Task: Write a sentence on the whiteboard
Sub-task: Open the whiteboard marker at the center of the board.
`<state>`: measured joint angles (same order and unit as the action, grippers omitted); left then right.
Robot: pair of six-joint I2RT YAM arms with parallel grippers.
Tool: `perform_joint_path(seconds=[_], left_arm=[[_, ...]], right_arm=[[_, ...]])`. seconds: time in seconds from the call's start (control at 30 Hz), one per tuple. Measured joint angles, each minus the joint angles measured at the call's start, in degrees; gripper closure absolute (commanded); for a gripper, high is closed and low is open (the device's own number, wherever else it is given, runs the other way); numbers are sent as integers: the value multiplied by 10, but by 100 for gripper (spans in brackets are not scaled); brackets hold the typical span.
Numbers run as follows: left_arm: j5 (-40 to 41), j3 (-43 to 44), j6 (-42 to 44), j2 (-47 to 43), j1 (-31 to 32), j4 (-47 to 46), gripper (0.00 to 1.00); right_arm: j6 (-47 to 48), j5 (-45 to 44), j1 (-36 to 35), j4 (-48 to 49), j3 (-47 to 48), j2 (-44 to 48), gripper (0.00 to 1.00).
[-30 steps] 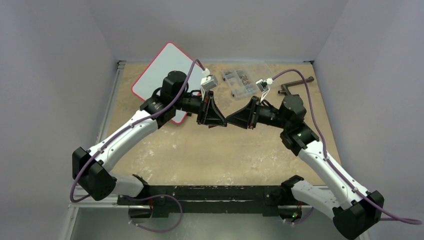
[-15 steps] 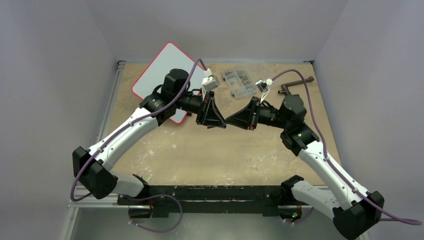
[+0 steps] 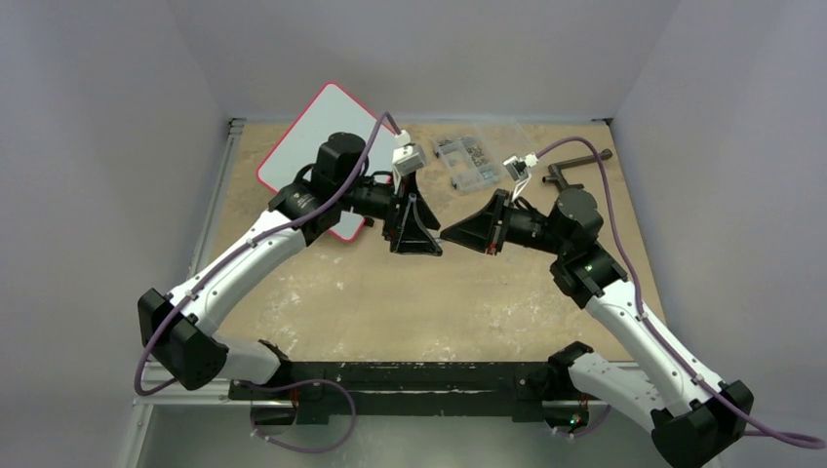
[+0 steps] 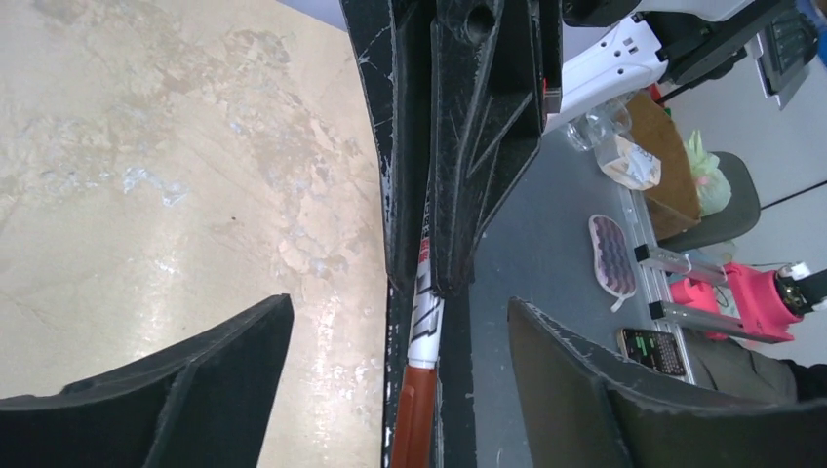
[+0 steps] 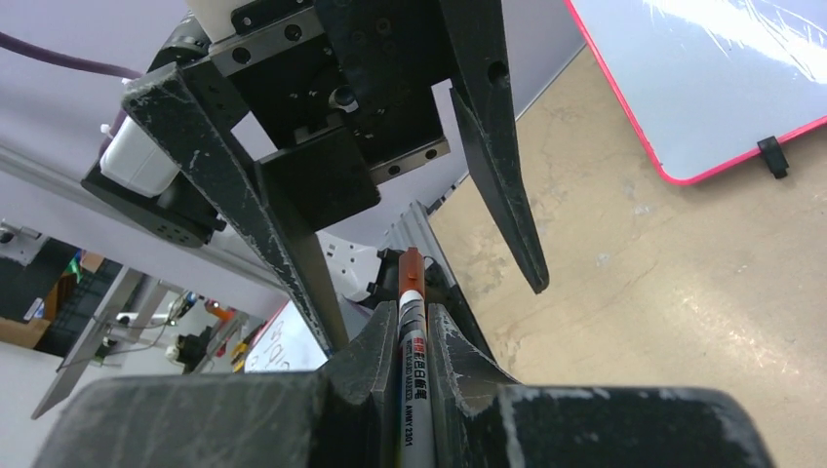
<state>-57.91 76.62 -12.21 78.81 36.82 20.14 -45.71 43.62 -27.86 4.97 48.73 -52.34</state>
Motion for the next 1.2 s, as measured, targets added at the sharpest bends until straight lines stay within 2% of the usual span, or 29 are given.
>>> perform_joint_path(seconds=[0.1,0.3,0.5,0.57,0.63,0.8,0.83,0.9,0.93,1.0,1.03,1.2], left_arm=[[11,1,5,-11,-2,10,15],[23,1,26,-48,-15,37,27],[26,0,39,-49,-17,50,29],[27,-1,39,-46,-17,47,33],[28,-3,37,-42,-17,43,46],[20,-3,23,-23,-16,30,95],[14,-3,22,-21,-16,28,100],[-4,-3,24,-17,-14,26,100],[-9,-3,26,-17,-14,26,100],[-15,-3,25,-17,-14,26,100],[-17,-3,26,-17,-14,26,100],[-8,-1,28,-15,-14,32,100]], right_arm=[[-10,-14,0,-2,0,5,100],[-32,-40,0,-2,0,13,100],[-47,-41,0,0,0,14,100],[-49,-41,0,2,0,14,100],[-52,-40,0,3,0,14,100],[-58,-42,0,5,0,14,100],[-58,-46,1,5,-1,13,100],[-64,-45,4,5,-4,13,100],[-66,-43,4,5,-4,13,95],[-67,-37,4,7,-4,13,80],[-66,-35,4,6,-4,13,76],[-50,-30,2,-9,-3,8,74]])
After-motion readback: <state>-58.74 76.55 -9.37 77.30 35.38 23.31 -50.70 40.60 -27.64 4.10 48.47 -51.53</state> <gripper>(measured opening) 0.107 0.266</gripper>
